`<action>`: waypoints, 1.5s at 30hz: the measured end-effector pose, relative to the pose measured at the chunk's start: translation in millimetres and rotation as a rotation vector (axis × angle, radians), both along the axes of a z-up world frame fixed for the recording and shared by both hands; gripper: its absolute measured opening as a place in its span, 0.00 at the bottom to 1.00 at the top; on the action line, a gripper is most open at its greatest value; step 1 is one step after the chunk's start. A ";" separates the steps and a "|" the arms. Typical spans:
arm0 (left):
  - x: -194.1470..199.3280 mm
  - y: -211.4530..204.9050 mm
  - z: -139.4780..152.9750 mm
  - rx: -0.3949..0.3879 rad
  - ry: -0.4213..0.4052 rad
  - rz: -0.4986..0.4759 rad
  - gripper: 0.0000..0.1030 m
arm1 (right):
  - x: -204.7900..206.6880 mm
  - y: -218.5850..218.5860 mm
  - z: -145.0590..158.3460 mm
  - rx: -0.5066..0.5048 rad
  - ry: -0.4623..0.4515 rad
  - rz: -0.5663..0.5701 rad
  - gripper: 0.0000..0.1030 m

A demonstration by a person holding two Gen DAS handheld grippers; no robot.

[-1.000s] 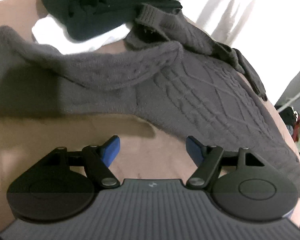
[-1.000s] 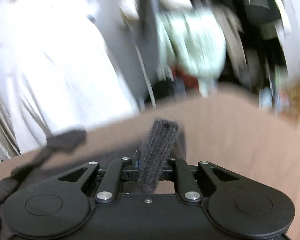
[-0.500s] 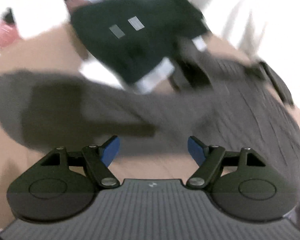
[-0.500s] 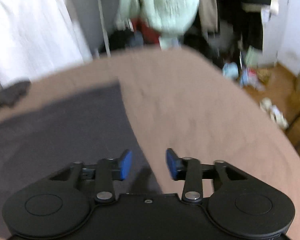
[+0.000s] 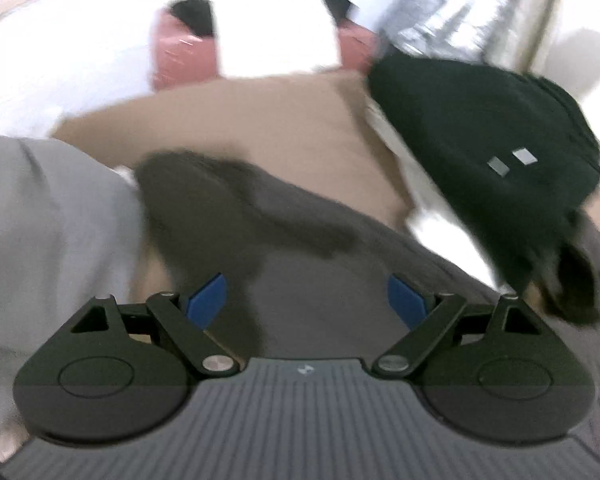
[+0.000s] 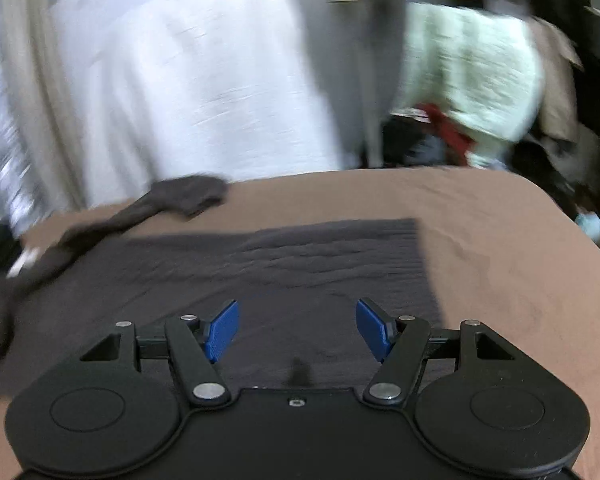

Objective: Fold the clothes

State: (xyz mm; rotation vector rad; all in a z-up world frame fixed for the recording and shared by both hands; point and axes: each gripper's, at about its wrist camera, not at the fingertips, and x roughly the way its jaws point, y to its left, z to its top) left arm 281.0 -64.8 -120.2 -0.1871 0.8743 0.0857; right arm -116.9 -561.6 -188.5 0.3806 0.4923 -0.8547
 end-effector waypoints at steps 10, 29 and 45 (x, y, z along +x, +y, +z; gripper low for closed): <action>13.8 59.5 -45.6 -0.239 0.161 0.275 0.87 | 43.1 51.5 7.2 -0.066 0.069 0.196 0.68; -76.4 33.3 31.1 -0.411 -0.099 -0.031 0.13 | 34.5 62.3 20.8 -0.046 0.022 0.184 0.68; -218.6 -210.2 89.0 -0.427 -0.025 -0.939 0.15 | 31.5 54.9 11.0 0.175 -0.071 0.331 0.68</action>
